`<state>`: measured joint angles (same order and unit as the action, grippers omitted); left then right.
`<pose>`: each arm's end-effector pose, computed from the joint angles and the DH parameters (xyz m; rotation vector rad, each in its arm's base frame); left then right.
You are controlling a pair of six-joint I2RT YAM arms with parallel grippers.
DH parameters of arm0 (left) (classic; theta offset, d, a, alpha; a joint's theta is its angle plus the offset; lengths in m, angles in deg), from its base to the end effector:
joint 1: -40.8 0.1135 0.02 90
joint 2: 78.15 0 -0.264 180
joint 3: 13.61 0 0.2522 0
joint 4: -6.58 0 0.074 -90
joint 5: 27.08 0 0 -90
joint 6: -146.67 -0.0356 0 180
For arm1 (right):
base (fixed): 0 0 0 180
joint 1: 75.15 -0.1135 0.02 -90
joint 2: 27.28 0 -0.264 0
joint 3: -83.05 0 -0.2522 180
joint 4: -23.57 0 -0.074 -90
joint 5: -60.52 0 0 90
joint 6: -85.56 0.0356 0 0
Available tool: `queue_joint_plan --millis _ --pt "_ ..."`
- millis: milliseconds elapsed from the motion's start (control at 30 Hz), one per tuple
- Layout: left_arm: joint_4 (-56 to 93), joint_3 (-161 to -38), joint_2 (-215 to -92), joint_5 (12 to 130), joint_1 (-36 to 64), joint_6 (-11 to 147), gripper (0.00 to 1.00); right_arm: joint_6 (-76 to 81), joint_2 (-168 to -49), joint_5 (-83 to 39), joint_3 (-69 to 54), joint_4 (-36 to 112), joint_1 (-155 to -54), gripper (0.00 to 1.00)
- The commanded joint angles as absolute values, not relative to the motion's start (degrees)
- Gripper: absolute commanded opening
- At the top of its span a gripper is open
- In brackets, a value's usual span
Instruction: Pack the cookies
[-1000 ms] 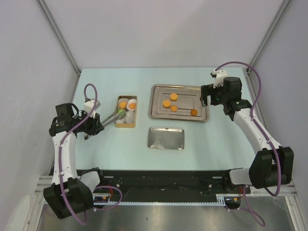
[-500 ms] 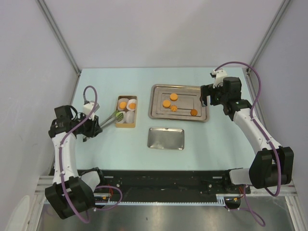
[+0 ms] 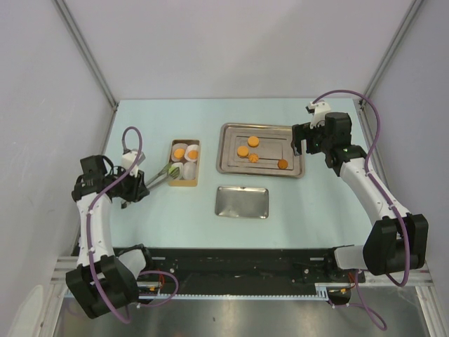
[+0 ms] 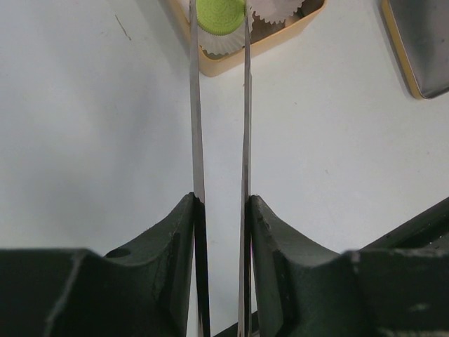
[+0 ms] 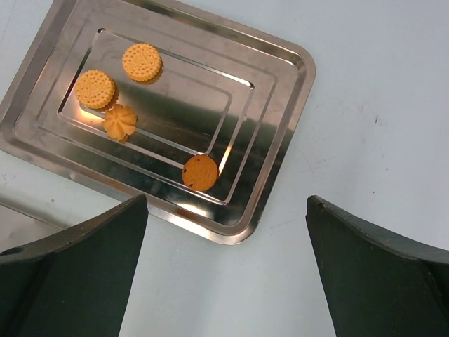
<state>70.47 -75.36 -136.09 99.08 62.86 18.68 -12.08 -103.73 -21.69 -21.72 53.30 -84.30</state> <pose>0.1773 0.0492 0.2649 0.5320 2.3133 -0.3522 0.2994 0.0531 0.3086 -0.3882 2.0735 0.1592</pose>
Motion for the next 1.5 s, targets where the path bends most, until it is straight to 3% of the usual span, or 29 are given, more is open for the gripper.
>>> queue_joint_plan --millis 0,567,1233,1467 --pt "68.16 -75.62 -136.07 100.53 63.56 17.38 0.38 -12.87 -103.13 -22.54 -21.05 51.74 -84.56 1.00" --pt "67.45 -75.89 -136.69 100.97 63.56 17.82 0.51 -12.96 -102.87 -22.54 -21.05 51.74 -84.47 1.00" --pt "65.52 -82.47 -136.86 116.52 63.21 26.61 0.48 -13.14 -103.22 -22.89 -20.97 51.74 -84.56 1.00" --pt "59.13 -84.50 -139.85 116.45 55.85 33.72 0.47 -13.23 -103.48 -23.16 -20.97 51.57 -84.56 1.00"
